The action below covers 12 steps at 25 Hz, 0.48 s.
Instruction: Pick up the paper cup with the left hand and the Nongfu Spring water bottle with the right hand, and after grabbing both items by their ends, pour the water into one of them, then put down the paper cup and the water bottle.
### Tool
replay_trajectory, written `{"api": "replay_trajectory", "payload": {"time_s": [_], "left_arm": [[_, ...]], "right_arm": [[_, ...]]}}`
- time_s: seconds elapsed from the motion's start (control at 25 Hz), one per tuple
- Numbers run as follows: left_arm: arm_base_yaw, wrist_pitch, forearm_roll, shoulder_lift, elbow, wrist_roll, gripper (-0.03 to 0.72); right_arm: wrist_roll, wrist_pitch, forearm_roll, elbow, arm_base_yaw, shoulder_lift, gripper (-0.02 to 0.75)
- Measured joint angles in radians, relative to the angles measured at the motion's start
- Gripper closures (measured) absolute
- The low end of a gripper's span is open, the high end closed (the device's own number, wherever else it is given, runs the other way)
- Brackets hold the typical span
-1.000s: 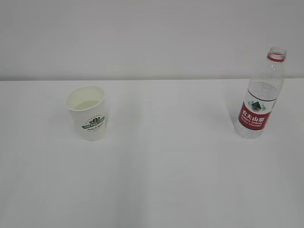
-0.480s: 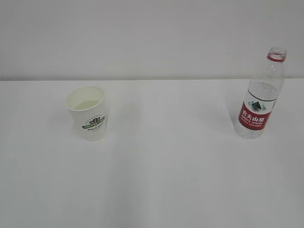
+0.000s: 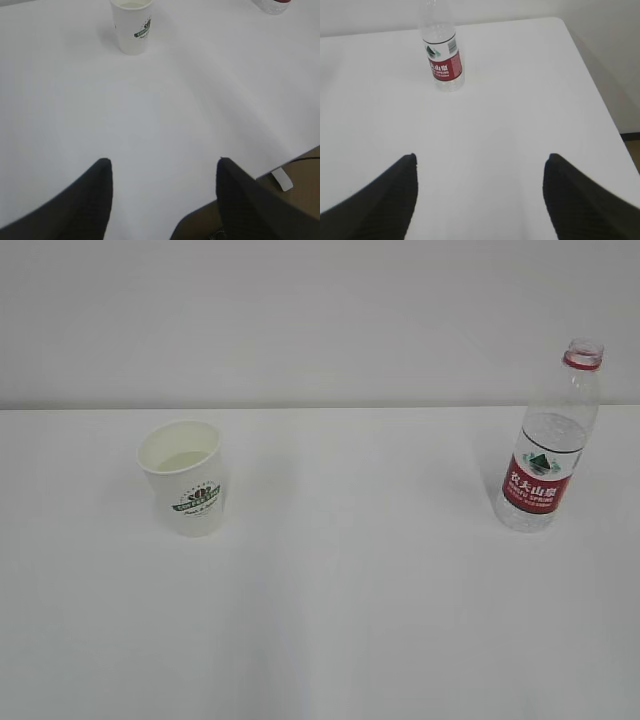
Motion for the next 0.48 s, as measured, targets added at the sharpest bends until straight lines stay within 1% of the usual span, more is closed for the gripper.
{"api": "replay_trajectory", "payload": {"time_s": [0.16,0.36,0.48], "left_arm": [[0.000,0.000,0.017,0.000,0.013,0.000,0.212],[0.000,0.000,0.089,-0.002,0.029,0.000,0.213],[0.000,0.000,0.090,-0.002,0.053,0.000,0.213]], "right_arm": [[0.000,0.000,0.006,0.027,0.000,0.000,0.150],[-0.002,-0.002,0.006,0.076,0.000,0.000,0.150],[-0.002,-0.012,0.006,0.105,0.000,0.000,0.150]]}}
